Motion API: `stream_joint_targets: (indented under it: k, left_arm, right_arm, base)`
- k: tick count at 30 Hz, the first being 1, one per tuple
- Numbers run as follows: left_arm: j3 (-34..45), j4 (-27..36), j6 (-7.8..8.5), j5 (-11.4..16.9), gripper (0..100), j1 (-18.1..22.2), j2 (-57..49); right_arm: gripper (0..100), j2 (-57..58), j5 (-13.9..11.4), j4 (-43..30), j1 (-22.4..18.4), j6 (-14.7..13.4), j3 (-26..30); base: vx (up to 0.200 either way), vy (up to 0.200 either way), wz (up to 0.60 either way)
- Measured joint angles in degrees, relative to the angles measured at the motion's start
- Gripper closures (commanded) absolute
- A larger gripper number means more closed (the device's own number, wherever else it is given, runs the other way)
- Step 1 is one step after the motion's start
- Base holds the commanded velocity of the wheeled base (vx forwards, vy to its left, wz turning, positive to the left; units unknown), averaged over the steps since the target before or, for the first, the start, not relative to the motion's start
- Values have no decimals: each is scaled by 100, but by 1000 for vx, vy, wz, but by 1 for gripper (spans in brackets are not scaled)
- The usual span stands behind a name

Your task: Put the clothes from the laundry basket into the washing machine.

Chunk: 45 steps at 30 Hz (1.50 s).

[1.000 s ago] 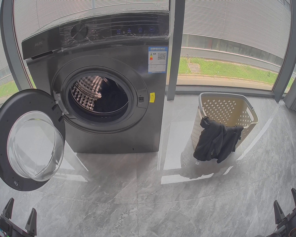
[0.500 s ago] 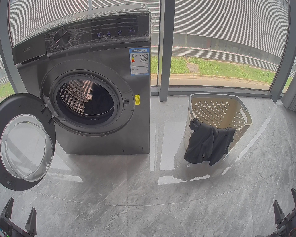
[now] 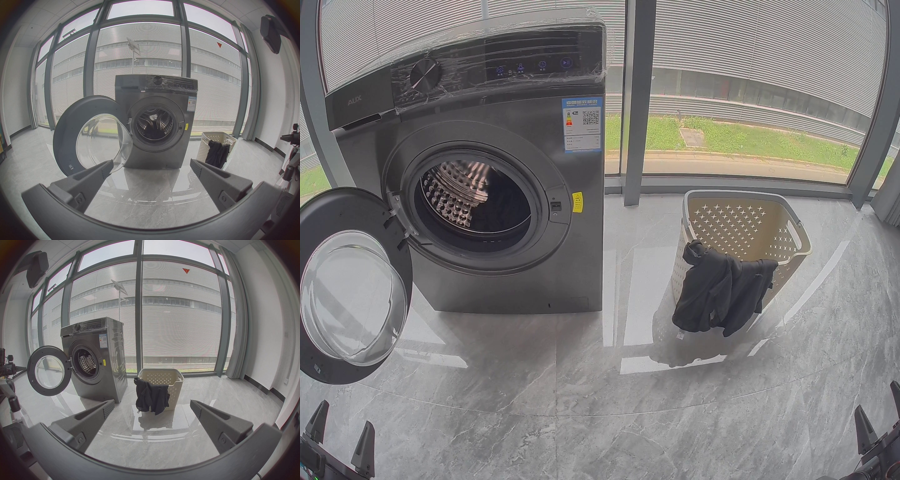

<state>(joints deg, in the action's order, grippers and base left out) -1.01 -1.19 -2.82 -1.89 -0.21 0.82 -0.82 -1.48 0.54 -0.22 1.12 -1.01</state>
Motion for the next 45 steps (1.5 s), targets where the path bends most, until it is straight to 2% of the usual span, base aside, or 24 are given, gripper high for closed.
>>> stream_joint_targets:
  k: [11,29,30,33,45]
  left_arm:
    - [0,0,-5,11,0,2,0]
    - [0,0,-27,15,0,5,6]
    - [5,-15,30,34,0,0,6]
    - [5,-2,-18,11,0,0,6]
    - [0,0,-24,15,0,5,11]
  right_arm:
    - [0,-2,4,-5,1,-1,0]
    - [0,-4,2,0,6,-1,0]
    - [0,-4,20,1,4,-33,2]
    - [0,-4,2,0,0,-4,2]
    - [0,-6,4,-2,4,0,2]
  base:
    - [0,0,0]
    - [0,-200,0]
    - [0,-200,0]
    - [0,-200,0]
    - [0,-200,0]
